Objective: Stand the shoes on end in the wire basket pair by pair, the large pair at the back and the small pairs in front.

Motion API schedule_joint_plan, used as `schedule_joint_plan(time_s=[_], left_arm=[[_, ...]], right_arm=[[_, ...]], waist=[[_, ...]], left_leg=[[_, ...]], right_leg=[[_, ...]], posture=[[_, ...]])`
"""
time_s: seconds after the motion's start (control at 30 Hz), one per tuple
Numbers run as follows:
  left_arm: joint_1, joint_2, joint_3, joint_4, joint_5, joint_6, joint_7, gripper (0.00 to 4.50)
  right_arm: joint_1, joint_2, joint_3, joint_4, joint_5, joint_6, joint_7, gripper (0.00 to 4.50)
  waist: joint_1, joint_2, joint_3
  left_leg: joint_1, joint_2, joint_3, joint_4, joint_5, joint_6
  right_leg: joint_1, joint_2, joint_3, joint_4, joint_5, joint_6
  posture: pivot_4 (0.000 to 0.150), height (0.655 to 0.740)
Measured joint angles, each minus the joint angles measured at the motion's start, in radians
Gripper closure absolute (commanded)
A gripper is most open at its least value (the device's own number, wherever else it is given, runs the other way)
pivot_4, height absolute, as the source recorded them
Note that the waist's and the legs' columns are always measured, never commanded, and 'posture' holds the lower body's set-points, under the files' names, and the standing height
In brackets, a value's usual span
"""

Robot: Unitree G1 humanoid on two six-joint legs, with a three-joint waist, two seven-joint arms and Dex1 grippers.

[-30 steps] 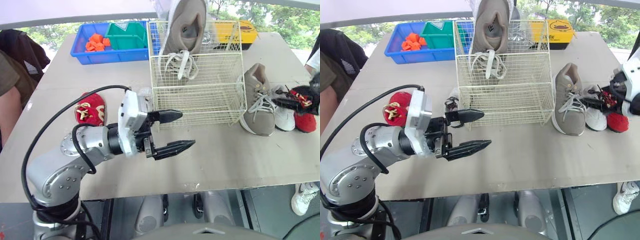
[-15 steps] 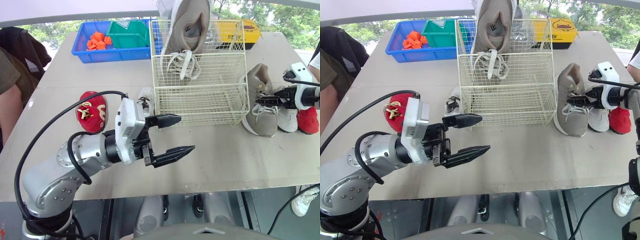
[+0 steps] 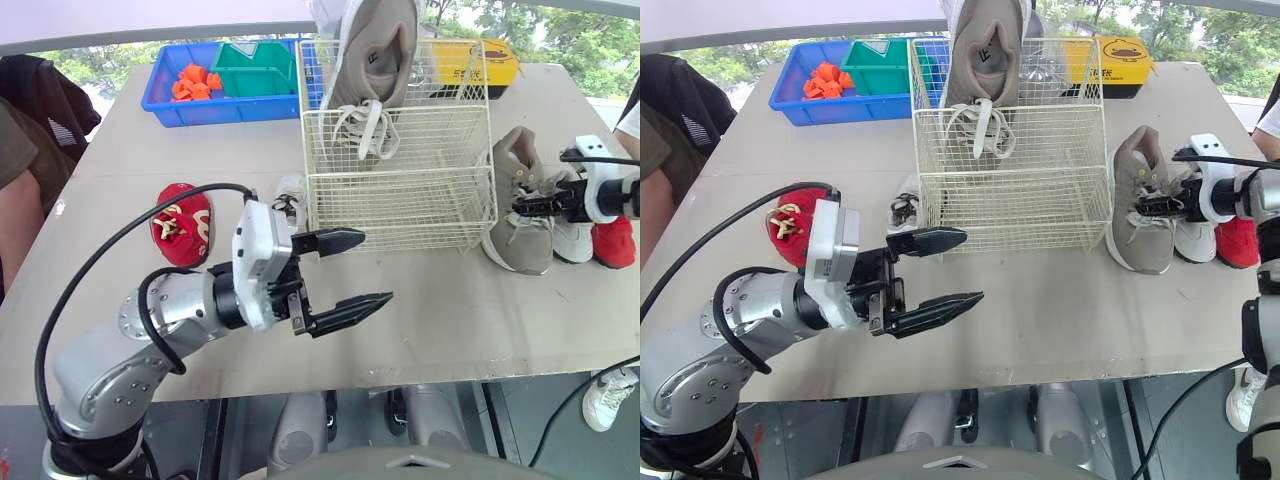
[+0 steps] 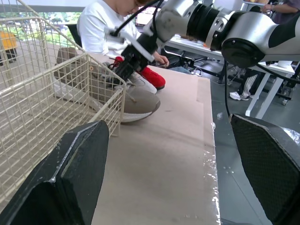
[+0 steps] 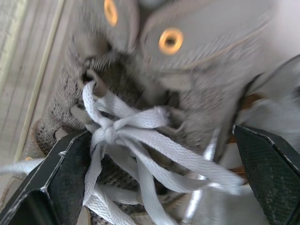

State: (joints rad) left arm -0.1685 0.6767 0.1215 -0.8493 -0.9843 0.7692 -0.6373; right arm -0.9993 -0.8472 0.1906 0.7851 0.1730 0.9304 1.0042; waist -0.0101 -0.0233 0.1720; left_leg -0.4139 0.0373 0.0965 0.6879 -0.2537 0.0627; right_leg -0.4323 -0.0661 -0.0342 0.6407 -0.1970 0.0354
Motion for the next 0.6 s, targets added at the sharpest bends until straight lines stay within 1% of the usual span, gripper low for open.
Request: schedule_joint_plan(time_s=[0.13,0.17,0.2,0.27,0.3,0.5,0.6], left_arm=[[-0.002,0.005,-0.013,0.001,0.002,-0.016,-0.009,0.00],[-0.002,0.005,-0.013,0.001,0.003,-0.019,-0.010,0.00],[-0.001,0.005,-0.014,0.001,0.004,-0.021,-0.009,0.00],[-0.001,0.005,-0.014,0.001,0.006,-0.023,-0.008,0.00],[0.000,0.005,-0.015,0.001,0.009,-0.025,-0.006,0.00],[0.006,0.005,-0.016,0.001,0.015,-0.033,0.007,0.00],[0.006,0.007,-0.016,0.001,0.015,-0.033,0.008,0.00]], right_arm=[[-0.035,0.014,0.031,0.052,-0.063,-0.057,0.027,2.74],[-0.043,0.018,0.036,0.065,-0.078,-0.074,0.037,3.04],[-0.052,0.029,0.039,0.081,-0.095,-0.096,0.045,3.62],[-0.063,0.040,0.041,0.103,-0.116,-0.126,0.052,4.30],[-0.073,0.048,0.042,0.122,-0.131,-0.142,0.058,4.48],[-0.075,0.069,0.023,0.142,-0.168,-0.178,0.061,4.48],[-0.030,0.065,-0.056,0.098,-0.138,-0.148,0.041,4.48]], waist=[[-0.006,0.000,0.000],[-0.008,0.000,0.000],[-0.009,0.000,0.000],[-0.010,0.000,0.000],[-0.010,0.000,0.000],[-0.013,-0.004,-0.003],[-0.013,-0.004,-0.003]], left_leg=[[0.000,0.000,0.000,-0.001,0.000,0.000],[0.001,0.000,0.000,-0.001,0.000,0.000],[0.001,0.001,0.000,-0.001,0.000,0.000],[0.001,0.001,0.000,-0.001,0.000,0.000],[0.001,0.001,0.001,-0.001,0.000,0.000],[0.002,0.002,0.001,-0.001,0.000,0.000],[0.002,0.002,0.001,-0.001,0.000,0.000]], right_leg=[[0.000,0.001,0.000,0.000,0.000,0.000],[0.000,0.001,0.001,0.000,0.000,0.000],[0.000,0.002,0.001,0.000,0.000,0.000],[0.000,0.002,0.001,0.000,0.000,0.000],[0.000,0.002,0.001,0.000,0.000,0.000],[0.001,0.002,0.002,0.000,0.000,0.000],[0.000,0.002,0.001,0.000,0.000,0.000]], posture=[[0.150,0.7400],[0.150,0.7400],[0.150,0.7400],[0.150,0.7400],[0.150,0.7400],[0.150,0.7400],[0.150,0.7400]])
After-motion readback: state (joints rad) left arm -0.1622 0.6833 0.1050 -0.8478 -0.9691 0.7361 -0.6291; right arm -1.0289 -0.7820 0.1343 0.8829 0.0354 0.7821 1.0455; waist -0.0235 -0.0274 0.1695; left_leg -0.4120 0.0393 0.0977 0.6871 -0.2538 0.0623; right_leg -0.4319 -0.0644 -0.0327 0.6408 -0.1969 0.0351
